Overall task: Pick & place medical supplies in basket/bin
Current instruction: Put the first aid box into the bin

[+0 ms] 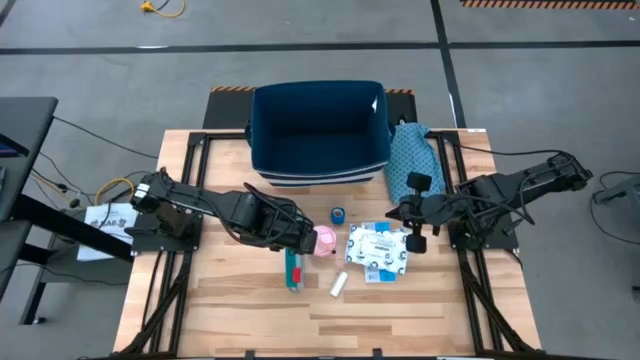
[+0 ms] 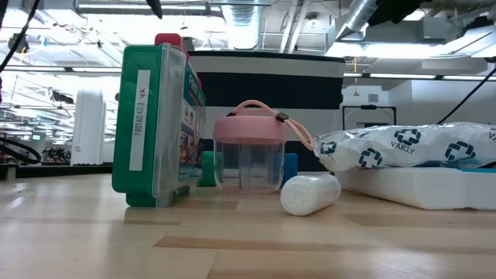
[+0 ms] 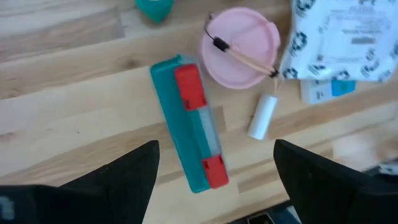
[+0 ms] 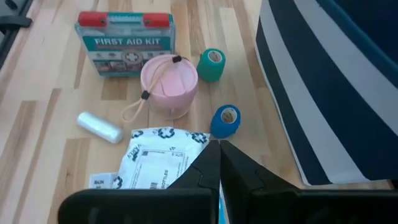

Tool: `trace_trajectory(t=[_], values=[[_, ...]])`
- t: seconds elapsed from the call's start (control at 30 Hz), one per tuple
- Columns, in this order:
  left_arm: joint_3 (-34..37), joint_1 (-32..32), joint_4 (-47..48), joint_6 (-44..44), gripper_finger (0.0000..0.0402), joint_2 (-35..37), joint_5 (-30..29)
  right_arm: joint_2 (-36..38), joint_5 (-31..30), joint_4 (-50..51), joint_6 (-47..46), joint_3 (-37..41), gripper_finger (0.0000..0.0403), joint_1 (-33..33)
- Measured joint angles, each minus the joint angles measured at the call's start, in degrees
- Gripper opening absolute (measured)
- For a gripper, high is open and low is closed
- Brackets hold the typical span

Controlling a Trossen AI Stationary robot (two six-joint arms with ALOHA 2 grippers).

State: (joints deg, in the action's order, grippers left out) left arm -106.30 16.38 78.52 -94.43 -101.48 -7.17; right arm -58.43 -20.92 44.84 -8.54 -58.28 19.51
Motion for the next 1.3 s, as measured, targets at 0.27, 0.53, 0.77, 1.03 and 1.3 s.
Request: trace_trajectory(t=[0.27,0.53,0.77,1.03,1.3], values=[[0.0,0.17,-2.01,-2.39,0.0307,0.01,-3.77,-0.04,0.02,0.4,0.01,0.0,0.0,0.0],[-0.04,0.54,-2.25,-2.74,0.0307,-1.52,-2.52,-0.04,0.02,1.53,0.0,0.0,0.0,0.0],[-0.04,0.96,-2.77,1.5,0.0307,-4.53,1.86,-0.04,0.04,1.5,-0.02,0.0,0.0,0.0],[-0.03,0.96,-2.91,4.38,0.0307,-4.62,3.37,-0.04,0.04,1.46,-0.04,0.0,0.0,0.0],[-0.04,0.85,-3.1,5.43,0.0307,-4.6,2.37,-0.04,0.06,1.45,-0.48,0.0,0.0,0.02]])
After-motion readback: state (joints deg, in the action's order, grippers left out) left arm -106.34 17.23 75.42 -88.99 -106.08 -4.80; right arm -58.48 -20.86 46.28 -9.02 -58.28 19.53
